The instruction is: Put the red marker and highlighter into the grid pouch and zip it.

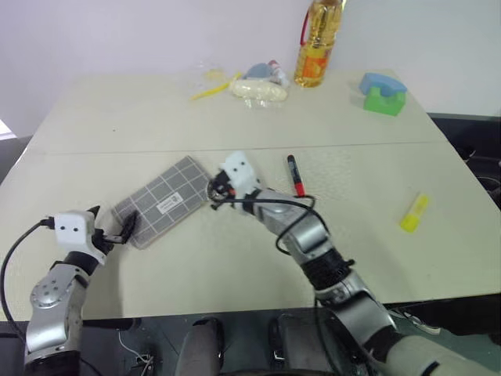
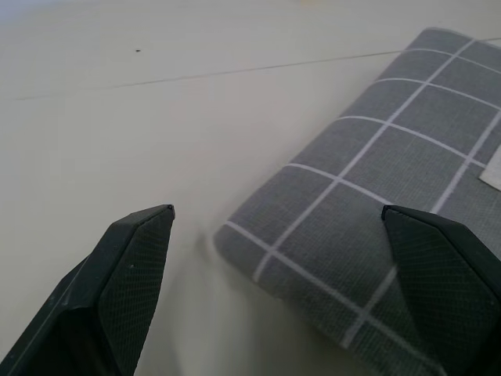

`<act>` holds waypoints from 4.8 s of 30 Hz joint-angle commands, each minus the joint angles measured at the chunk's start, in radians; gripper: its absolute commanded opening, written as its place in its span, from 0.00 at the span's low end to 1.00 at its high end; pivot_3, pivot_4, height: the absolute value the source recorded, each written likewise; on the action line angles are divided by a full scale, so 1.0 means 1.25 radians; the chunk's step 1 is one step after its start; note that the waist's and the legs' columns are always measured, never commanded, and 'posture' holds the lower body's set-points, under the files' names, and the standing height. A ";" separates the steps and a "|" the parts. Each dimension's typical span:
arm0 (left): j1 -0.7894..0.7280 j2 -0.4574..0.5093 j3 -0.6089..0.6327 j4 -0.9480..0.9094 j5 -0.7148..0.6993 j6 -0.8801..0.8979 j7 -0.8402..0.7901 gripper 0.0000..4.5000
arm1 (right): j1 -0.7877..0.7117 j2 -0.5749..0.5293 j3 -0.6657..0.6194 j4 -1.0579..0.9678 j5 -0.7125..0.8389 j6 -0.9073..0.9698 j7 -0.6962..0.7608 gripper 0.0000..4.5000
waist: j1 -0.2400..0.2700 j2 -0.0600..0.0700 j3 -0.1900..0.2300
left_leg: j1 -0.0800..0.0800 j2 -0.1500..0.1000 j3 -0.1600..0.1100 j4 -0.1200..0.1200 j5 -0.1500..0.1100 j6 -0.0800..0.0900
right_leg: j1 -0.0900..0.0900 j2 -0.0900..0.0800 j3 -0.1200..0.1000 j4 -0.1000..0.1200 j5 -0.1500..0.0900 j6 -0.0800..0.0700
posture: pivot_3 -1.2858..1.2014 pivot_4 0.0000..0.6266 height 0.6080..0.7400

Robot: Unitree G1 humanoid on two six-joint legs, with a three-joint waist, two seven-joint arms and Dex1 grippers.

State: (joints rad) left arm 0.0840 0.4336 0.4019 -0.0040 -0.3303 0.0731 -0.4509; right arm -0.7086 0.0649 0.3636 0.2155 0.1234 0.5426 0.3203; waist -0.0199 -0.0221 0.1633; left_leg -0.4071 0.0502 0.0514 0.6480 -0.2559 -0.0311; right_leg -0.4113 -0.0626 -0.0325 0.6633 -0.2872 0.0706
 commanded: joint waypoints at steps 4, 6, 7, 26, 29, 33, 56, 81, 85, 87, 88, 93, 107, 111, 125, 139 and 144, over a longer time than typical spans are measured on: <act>0.008 0.009 -0.002 -0.035 0.009 -0.018 -0.004 1.00 | -0.073 0.073 -0.023 0.187 -0.037 0.029 -0.044 0.00 | 0.000 0.000 0.000 | 0.000 0.000 0.000 0.000 0.000 0.000 | 0.000 -0.001 0.000 0.000 0.000 0.000 | 0.52 0.24 1.00; 0.010 0.012 0.003 -0.040 0.007 -0.017 -0.004 1.00 | -0.080 0.083 -0.033 0.222 -0.037 0.063 -0.046 0.00 | 0.001 0.000 0.000 | 0.000 0.000 0.000 0.000 0.000 0.000 | 0.000 -0.001 0.000 0.000 0.000 0.000 | 0.52 0.24 1.00; 0.016 0.019 0.008 -0.045 0.009 -0.020 -0.007 1.00 | -0.077 0.085 -0.033 0.230 -0.039 0.072 -0.048 0.00 | 0.000 0.000 0.000 | 0.000 0.000 0.000 0.000 0.000 0.000 | 0.000 -0.002 0.000 0.000 0.000 0.000 | 0.52 0.24 1.00; 0.066 0.390 -0.081 0.222 0.237 -0.545 -0.324 1.00 | -0.060 0.104 -0.015 0.241 -0.043 0.070 -0.042 0.00 | -0.013 0.003 -0.001 | 0.000 -0.001 0.001 -0.003 0.000 -0.001 | -0.003 -0.008 -0.001 0.000 -0.003 -0.009 | 0.52 0.24 1.00; -0.001 0.404 -0.136 0.299 0.298 -0.628 -0.310 1.00 | -0.060 0.107 -0.016 0.241 -0.042 0.067 -0.045 0.00 | -0.018 0.004 -0.002 | 0.000 -0.001 0.004 -0.006 0.000 -0.001 | -0.005 -0.014 -0.006 0.000 -0.003 -0.009 | 0.52 0.24 1.00; -0.102 0.400 -0.203 0.396 0.393 -0.719 -0.251 1.00 | -0.061 0.107 -0.020 0.244 -0.041 0.064 -0.051 0.00 | -0.018 0.007 -0.005 | 0.000 -0.002 0.008 -0.007 0.000 -0.001 | -0.002 -0.019 -0.009 0.000 -0.003 -0.008 | 0.52 0.24 1.00; -0.202 0.375 -0.302 0.491 0.365 -0.836 -0.081 0.02 | -0.043 0.088 -0.045 0.183 -0.030 0.032 -0.057 0.00 | -0.016 0.011 -0.007 | -0.001 0.000 0.009 -0.004 0.002 0.002 | 0.002 -0.018 -0.021 0.000 -0.001 -0.001 | 0.52 0.24 1.00; -0.113 0.138 -0.343 0.023 0.244 -0.365 -0.123 0.00 | 0.175 -0.363 -0.117 -0.447 -0.013 0.187 0.106 0.99 | -0.014 0.009 -0.002 | -0.003 0.002 0.009 -0.003 0.002 0.002 | 0.001 -0.012 -0.021 -0.001 -0.002 0.000 | 0.52 0.24 1.00; -0.118 0.131 -0.345 0.033 0.249 -0.378 -0.129 0.00 | 0.165 -0.371 -0.091 -0.414 -0.047 0.159 0.097 0.99 | -0.014 0.008 -0.002 | -0.003 0.001 0.009 -0.003 0.002 0.002 | 0.001 -0.012 -0.021 -0.001 -0.002 0.000 | 0.52 0.24 1.00; -0.118 0.129 -0.344 0.037 0.251 -0.383 -0.130 0.00 | 0.158 -0.345 -0.117 -0.395 -0.036 0.186 0.076 0.99 | -0.013 0.008 -0.002 | -0.003 0.001 0.009 -0.003 0.002 0.002 | 0.001 -0.012 -0.021 -0.001 -0.002 0.000 | 0.52 0.24 1.00; -0.117 0.130 -0.344 0.039 0.254 -0.386 -0.130 0.00 | 0.155 -0.330 -0.134 -0.386 -0.026 0.196 0.065 0.99 | -0.013 0.008 -0.002 | -0.003 0.001 0.009 -0.003 0.002 0.002 | 0.001 -0.012 -0.021 -0.001 -0.002 0.000 | 0.52 0.24 1.00; -0.103 0.132 -0.334 0.047 0.258 -0.402 -0.129 0.00 | 0.148 -0.335 -0.137 -0.372 -0.027 0.196 0.077 0.99 | -0.011 0.008 -0.002 | -0.003 0.002 0.009 -0.003 0.002 0.002 | 0.001 -0.012 -0.021 -0.001 -0.002 0.000 | 0.52 0.24 1.00; -0.097 0.124 -0.318 0.045 0.242 -0.409 -0.119 0.00 | 0.130 -0.247 -0.154 -0.222 -0.036 0.143 0.020 0.69 | -0.012 0.009 -0.001 | -0.003 0.002 0.009 -0.003 0.002 0.002 | 0.001 -0.012 -0.021 -0.001 -0.002 0.000 | 0.52 0.24 1.00; -0.095 0.124 -0.315 0.046 0.244 -0.410 -0.119 0.00 | 0.129 -0.247 -0.150 -0.219 -0.040 0.128 0.023 0.23 | -0.012 0.009 -0.001 | -0.003 0.002 0.009 -0.003 0.002 0.002 | 0.001 -0.012 -0.021 -0.001 -0.002 0.000 | 0.52 0.24 1.00; -0.129 0.041 -0.352 0.028 0.273 -0.337 -0.064 0.00 | 0.142 -0.302 -0.005 -0.358 -0.109 0.133 0.105 0.01 | -0.008 0.008 -0.001 | -0.003 0.001 0.009 -0.002 0.002 0.002 | 0.001 -0.012 -0.021 -0.001 -0.002 0.000 | 0.52 0.24 1.00; -0.132 0.014 -0.347 -0.039 0.255 -0.266 -0.061 0.00 | 0.147 -0.262 -0.120 -0.383 -0.085 0.233 0.050 0.51 | 0.006 0.008 -0.001 | -0.003 0.001 0.009 -0.002 0.002 0.002 | 0.002 -0.013 -0.021 -0.001 -0.002 0.000 | 0.52 0.24 1.00; -0.126 0.018 -0.343 -0.056 0.237 -0.255 -0.070 0.00 | 0.149 -0.234 -0.168 -0.337 -0.074 0.218 0.013 0.74 | 0.003 0.008 -0.001 | -0.003 0.001 0.009 -0.002 0.002 0.002 | 0.001 -0.012 -0.021 -0.001 -0.002 0.000 | 0.52 0.24 1.00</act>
State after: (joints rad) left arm -0.0796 0.4495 -0.0453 -0.0275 -0.0134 -0.2436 -0.5334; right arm -0.5163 -0.2405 0.1785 -0.1988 0.0200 0.8352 0.3523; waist -0.0164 -0.0118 0.1617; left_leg -0.4104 0.0516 0.0623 0.6457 -0.2536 -0.0286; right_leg -0.4096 -0.0771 -0.0584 0.6619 -0.2898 0.0706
